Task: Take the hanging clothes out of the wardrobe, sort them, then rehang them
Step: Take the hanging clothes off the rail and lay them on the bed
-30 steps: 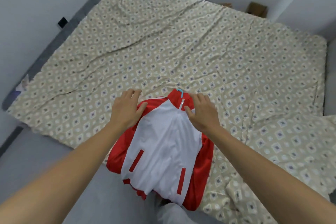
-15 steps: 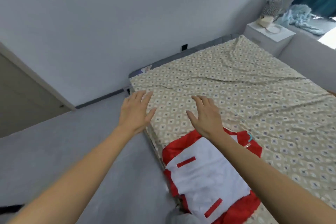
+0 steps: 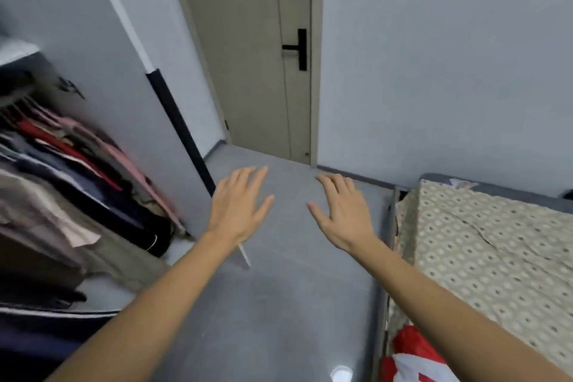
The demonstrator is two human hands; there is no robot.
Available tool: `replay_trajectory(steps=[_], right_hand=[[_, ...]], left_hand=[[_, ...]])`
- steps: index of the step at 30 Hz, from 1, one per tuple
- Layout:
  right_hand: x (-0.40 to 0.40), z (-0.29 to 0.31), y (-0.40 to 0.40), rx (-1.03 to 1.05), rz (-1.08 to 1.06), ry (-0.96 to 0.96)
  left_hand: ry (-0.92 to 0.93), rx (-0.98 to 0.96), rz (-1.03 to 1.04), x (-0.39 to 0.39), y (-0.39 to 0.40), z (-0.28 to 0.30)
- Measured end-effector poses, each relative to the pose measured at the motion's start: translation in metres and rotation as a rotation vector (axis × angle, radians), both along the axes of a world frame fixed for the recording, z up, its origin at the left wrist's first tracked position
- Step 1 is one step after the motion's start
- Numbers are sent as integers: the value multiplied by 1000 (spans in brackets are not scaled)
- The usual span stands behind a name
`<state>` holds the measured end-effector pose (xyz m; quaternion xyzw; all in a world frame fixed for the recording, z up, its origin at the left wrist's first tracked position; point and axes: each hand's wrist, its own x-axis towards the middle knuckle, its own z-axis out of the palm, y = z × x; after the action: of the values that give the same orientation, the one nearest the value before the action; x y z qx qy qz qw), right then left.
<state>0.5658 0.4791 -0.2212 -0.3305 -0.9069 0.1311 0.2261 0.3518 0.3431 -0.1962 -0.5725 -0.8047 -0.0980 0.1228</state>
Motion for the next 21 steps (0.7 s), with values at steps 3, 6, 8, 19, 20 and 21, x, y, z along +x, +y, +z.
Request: replay_trajectory(steps=[3, 6, 8, 19, 20, 21], right_hand=[[-56, 8, -10, 2, 176, 3], [-109, 15, -23, 18, 337, -16], [-143, 20, -35, 15, 434, -20], [-325, 35, -118, 92, 825, -22], [-342, 36, -125, 86, 850, -16], [-358, 36, -132, 77, 871, -15]], left_hand=[[13, 7, 183, -37, -46, 10], [34, 9, 347, -68, -94, 14], [28, 15, 449, -84, -125, 16], [5, 105, 848, -161, -267, 8], [9, 123, 866, -171, -274, 6], [10, 144, 883, -183, -282, 5]])
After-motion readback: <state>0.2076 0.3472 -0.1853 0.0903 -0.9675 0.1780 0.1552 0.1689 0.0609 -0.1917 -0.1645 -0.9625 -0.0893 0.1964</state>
